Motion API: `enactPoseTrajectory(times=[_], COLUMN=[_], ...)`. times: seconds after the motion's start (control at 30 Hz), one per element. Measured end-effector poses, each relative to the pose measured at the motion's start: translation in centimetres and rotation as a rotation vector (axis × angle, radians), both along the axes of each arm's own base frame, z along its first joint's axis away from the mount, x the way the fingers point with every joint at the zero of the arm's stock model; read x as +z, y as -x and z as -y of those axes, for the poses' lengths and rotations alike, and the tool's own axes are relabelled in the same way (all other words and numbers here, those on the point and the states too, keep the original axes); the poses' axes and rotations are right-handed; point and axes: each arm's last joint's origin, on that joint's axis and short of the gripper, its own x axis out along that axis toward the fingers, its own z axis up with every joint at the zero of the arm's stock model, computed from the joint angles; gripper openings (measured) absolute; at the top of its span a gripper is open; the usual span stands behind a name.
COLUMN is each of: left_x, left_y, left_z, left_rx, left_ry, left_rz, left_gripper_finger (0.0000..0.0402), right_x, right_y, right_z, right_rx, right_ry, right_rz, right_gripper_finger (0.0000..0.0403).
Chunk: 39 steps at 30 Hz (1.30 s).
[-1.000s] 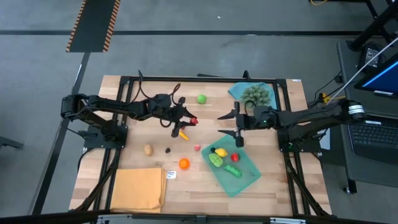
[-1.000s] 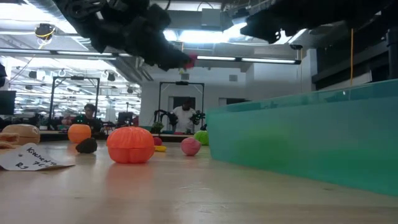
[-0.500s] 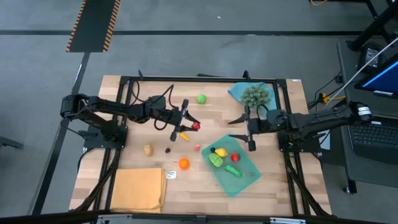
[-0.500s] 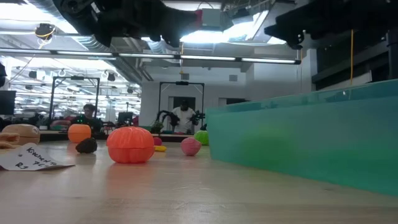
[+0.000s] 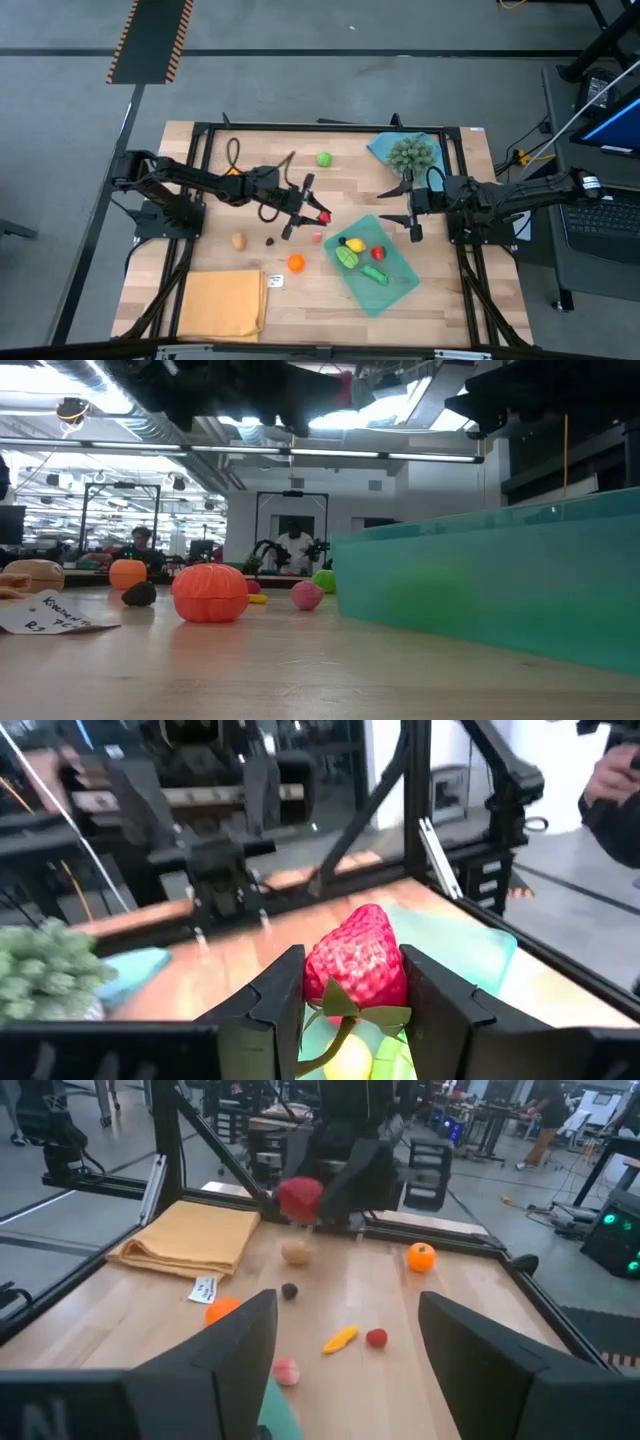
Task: Pick and placing Produce into tupperware
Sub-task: Put the strawberry into the green bin
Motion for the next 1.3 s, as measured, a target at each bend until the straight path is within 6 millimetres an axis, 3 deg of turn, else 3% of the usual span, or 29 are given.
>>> enactPoseTrajectory(times=[0.2, 0.4, 0.97, 1.13, 1.3], left_x=[0.8, 1.9, 4.9, 3.8, 2.1], left_y=[-3.0, -4.9, -5.4, -6.0, -8.0], left_z=[0.7, 1.6, 4.8, 5.2, 5.4], left_rx=[-0.014, -0.004, -0.001, -0.009, -0.009], left_ry=[-0.004, -0.040, -0.123, -0.127, -0.129], left_rz=[-0.207, -0.305, -0.368, -0.392, -0.432], left_gripper_finger=[0.0127, 0.0127, 0.0127, 0.0127, 0.0127], right_x=[-0.3, -0.7, -1.0, -0.9, -1.0], right_y=[0.0, 0.1, 0.1, 0.1, 0.1], right_z=[0.0, 0.0, 0.0, -0.1, -0.1], right_rx=[0.006, 0.006, -0.002, 0.022, 0.023], right_ry=[-0.025, -0.024, -0.075, -0.077, -0.078], right_rz=[-0.033, -0.071, -0.104, -0.105, -0.109], right_gripper_finger=[0.0245, 0.0245, 0.0245, 0.0245, 0.0245])
